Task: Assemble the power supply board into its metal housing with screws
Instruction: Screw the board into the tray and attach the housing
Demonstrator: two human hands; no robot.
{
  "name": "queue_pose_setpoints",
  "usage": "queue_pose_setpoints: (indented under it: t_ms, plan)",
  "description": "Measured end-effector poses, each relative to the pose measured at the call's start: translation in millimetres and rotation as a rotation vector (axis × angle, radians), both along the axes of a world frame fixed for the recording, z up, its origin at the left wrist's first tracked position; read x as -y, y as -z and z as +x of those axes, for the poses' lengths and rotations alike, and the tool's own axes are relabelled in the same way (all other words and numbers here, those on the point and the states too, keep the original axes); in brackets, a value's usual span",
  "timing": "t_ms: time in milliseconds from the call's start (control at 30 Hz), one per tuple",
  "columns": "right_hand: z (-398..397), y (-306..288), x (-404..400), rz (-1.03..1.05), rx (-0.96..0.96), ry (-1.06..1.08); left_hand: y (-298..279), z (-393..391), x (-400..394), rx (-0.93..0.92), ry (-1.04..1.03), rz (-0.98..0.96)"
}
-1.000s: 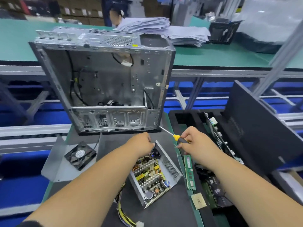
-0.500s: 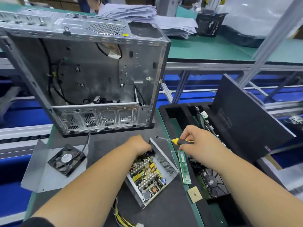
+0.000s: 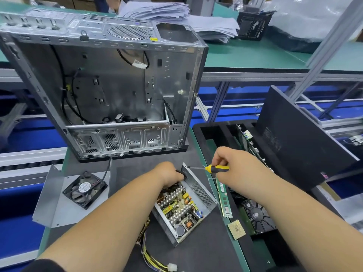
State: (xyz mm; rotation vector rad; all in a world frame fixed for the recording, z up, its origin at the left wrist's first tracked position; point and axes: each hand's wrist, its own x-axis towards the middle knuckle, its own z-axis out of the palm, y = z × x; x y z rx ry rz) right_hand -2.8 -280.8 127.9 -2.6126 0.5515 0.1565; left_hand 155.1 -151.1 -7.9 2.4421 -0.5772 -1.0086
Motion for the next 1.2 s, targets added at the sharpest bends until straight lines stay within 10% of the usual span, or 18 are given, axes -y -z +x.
queue_pose_setpoints:
  t_ms: [1200]
  plan:
    - [18,44,-16,-0.162,0.098,-0.088,13,-3,-2,0.055,-0.037,-0.168]
